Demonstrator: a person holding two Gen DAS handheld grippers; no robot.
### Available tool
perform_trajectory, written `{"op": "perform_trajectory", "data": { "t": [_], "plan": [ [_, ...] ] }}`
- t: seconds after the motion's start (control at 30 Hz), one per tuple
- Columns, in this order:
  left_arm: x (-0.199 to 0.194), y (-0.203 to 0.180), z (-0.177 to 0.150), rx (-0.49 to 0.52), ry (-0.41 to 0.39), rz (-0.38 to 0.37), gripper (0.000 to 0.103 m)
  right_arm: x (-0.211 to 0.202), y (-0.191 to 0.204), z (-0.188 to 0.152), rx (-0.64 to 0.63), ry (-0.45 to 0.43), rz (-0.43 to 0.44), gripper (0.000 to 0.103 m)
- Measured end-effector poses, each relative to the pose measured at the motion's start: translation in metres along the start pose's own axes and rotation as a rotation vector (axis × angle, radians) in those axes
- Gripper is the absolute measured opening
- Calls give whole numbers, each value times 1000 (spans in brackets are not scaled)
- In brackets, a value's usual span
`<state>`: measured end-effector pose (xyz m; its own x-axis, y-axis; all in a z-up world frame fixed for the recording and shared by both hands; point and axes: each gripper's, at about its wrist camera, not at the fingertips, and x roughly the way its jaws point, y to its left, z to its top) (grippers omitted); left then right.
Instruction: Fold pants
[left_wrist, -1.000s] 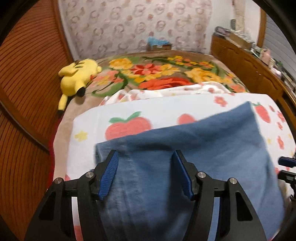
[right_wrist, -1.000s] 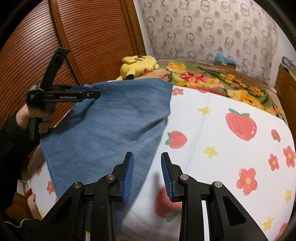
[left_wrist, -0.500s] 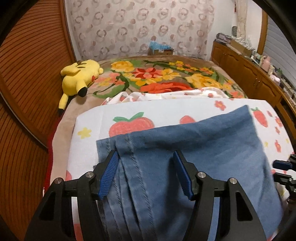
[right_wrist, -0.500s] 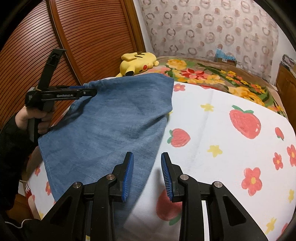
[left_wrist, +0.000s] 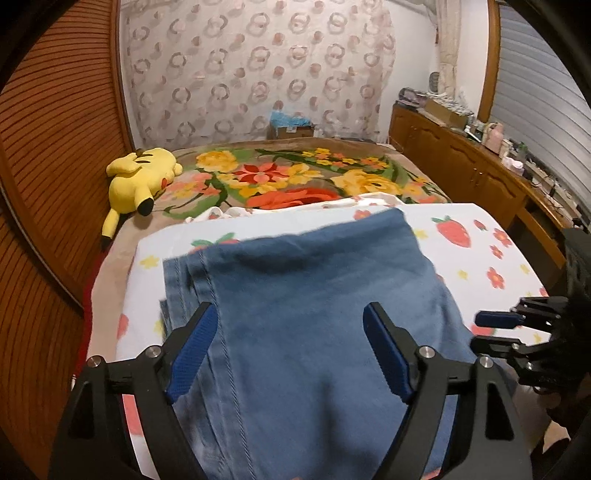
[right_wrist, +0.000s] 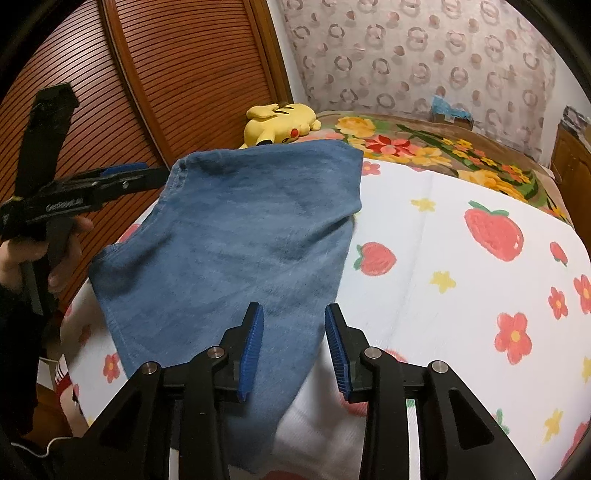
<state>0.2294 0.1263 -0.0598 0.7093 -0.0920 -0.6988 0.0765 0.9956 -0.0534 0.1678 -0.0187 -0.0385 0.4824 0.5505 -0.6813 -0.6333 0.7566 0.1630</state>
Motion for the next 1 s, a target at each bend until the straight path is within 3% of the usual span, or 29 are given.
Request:
{"op": "perform_trajectory", "data": {
  "t": [0.53, 1.0],
  "plan": [
    [-15, -16, -80, -28, 79, -12, 82, -23, 8, -29, 52, 17, -14, 40],
    [-9, -27, -98, 54, 77, 33, 82, -17, 4, -37, 108, 40, -22, 45]
  ]
}}
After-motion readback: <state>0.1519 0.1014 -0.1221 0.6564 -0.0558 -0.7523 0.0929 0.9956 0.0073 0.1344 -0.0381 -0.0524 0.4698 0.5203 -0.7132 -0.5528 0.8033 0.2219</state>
